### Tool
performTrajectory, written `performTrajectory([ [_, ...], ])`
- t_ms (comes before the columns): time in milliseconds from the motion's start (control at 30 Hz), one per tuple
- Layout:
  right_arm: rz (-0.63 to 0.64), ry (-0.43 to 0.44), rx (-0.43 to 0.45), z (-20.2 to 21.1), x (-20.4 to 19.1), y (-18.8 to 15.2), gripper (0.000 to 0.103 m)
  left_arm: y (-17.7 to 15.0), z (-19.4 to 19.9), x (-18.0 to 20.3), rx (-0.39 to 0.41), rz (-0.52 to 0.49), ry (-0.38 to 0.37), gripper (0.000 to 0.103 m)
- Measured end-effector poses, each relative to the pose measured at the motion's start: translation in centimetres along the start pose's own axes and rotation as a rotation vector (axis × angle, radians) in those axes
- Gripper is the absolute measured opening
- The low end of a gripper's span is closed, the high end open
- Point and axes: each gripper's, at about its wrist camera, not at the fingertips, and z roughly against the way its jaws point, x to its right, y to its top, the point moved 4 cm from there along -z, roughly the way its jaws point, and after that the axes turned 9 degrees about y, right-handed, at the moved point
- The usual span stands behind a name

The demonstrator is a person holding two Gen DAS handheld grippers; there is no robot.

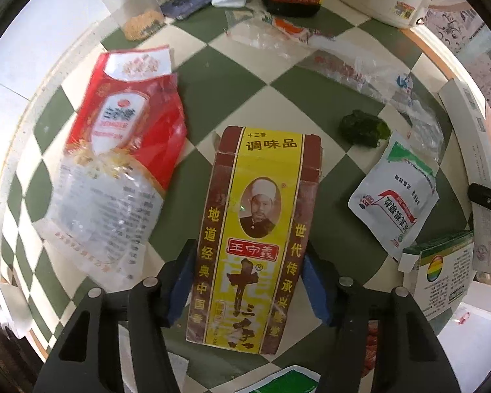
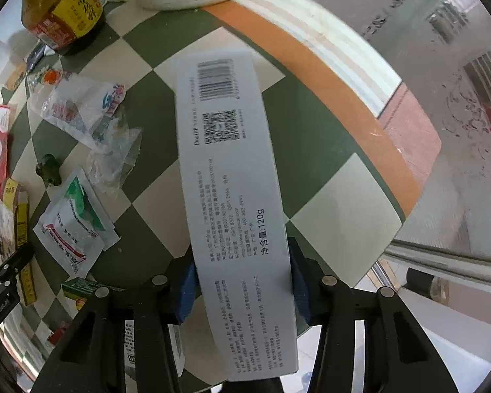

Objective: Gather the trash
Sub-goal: 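Lift both boxes and carry them toward the floor trash bin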

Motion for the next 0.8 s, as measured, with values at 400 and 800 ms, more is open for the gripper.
performTrajectory([
  [400,-0.069,0.054,0.186,7.3,1.5,-3.4,0.049,1.5,9.0,0.0,0.195,0.014,0.081,0.057],
  [800,-0.233,0.128,0.306,12.4,9.6,-11.7,0.049,-2.1,18.9,11.3,0.342,-0.119,-0.010,0.057],
])
